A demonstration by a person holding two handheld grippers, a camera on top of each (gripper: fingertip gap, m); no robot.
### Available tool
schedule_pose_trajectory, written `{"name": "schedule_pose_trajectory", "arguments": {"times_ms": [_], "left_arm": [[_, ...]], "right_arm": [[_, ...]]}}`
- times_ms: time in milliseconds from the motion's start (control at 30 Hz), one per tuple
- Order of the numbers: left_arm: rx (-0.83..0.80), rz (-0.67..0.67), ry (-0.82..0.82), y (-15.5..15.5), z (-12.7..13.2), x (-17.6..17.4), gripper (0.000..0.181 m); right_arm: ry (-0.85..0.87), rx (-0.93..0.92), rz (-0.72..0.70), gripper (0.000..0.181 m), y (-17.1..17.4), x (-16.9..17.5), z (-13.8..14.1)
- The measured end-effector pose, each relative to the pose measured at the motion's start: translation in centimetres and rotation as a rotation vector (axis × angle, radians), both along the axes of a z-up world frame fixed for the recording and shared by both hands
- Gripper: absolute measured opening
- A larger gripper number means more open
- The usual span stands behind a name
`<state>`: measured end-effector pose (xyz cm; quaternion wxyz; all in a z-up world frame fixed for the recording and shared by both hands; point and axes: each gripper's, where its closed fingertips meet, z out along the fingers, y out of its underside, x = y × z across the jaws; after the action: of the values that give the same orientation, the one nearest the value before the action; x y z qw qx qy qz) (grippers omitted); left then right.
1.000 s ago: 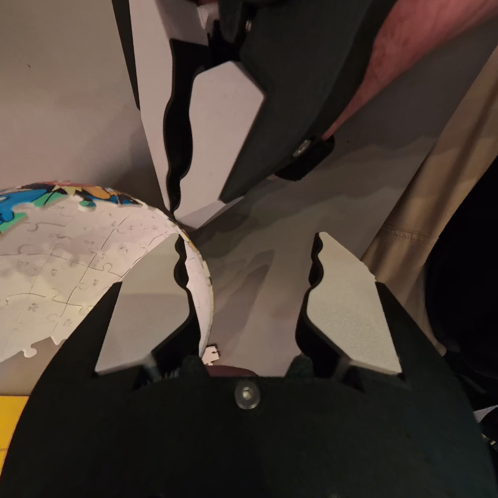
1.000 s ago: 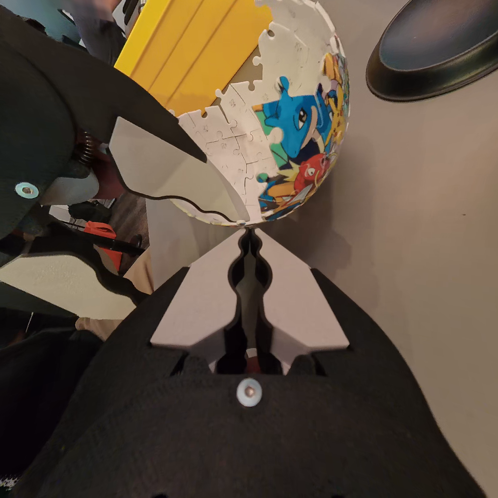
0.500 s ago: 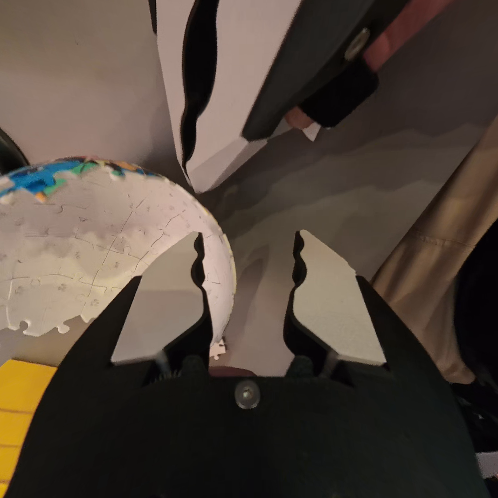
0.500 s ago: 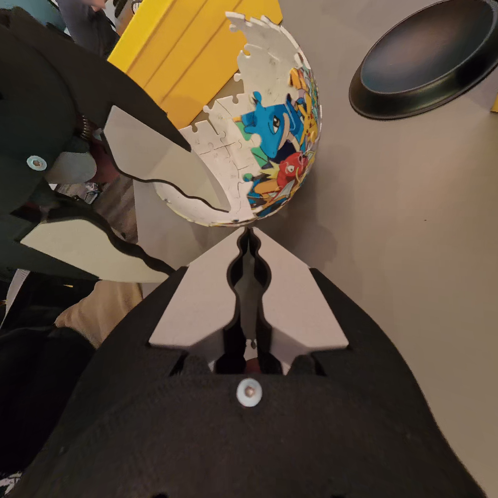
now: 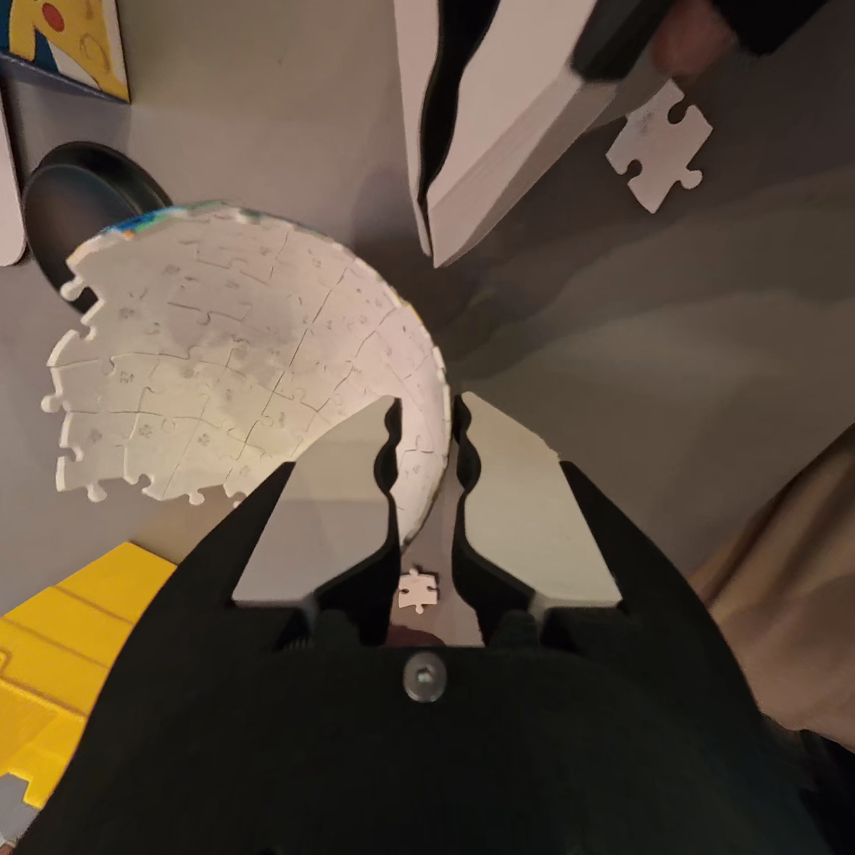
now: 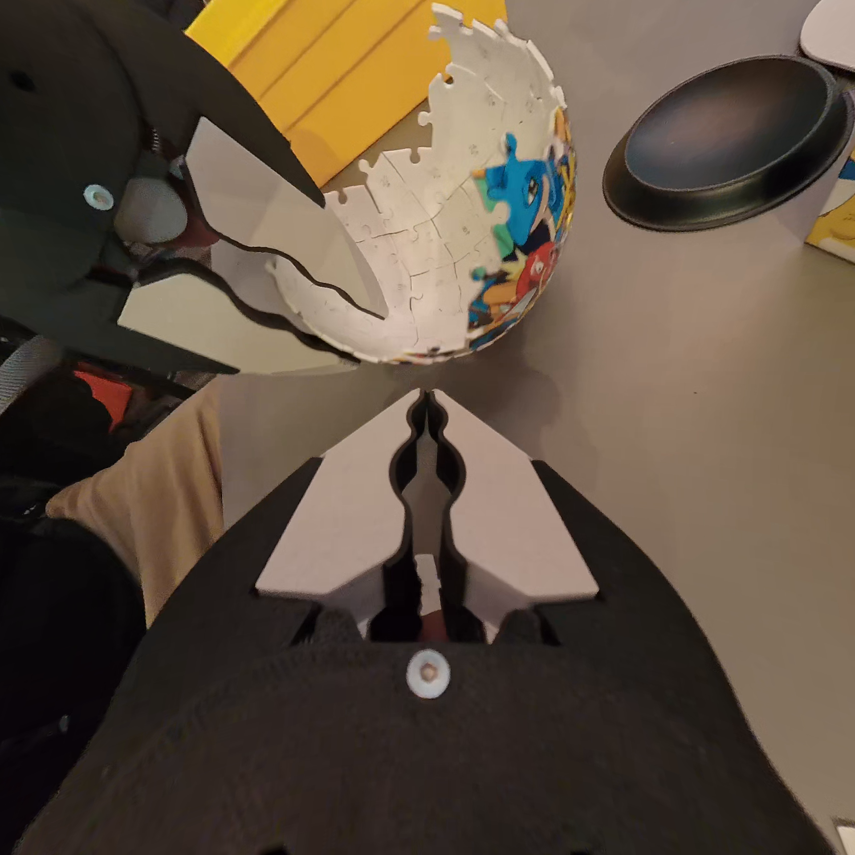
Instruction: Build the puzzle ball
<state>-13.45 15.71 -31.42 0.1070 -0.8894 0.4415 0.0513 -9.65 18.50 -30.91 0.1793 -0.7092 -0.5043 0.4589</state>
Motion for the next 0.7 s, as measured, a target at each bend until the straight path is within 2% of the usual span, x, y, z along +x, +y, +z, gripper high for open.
{"name": "schedule_pose_trajectory", "arguments": {"times_ms": [367, 700], "left_arm": [[0.000, -0.002, -0.005, 0.1, 0.8, -2.7, 0.021], [-0.040, -0.017, -0.057, -0.2, 1.2, -3.5, 0.022]], "right_arm": [[0.033, 0.018, -0.024, 0.000, 2.3, 1.4, 0.9], [0.043, 0.017, 0.013, 0.001, 1.6, 0.9, 0.7]]}}
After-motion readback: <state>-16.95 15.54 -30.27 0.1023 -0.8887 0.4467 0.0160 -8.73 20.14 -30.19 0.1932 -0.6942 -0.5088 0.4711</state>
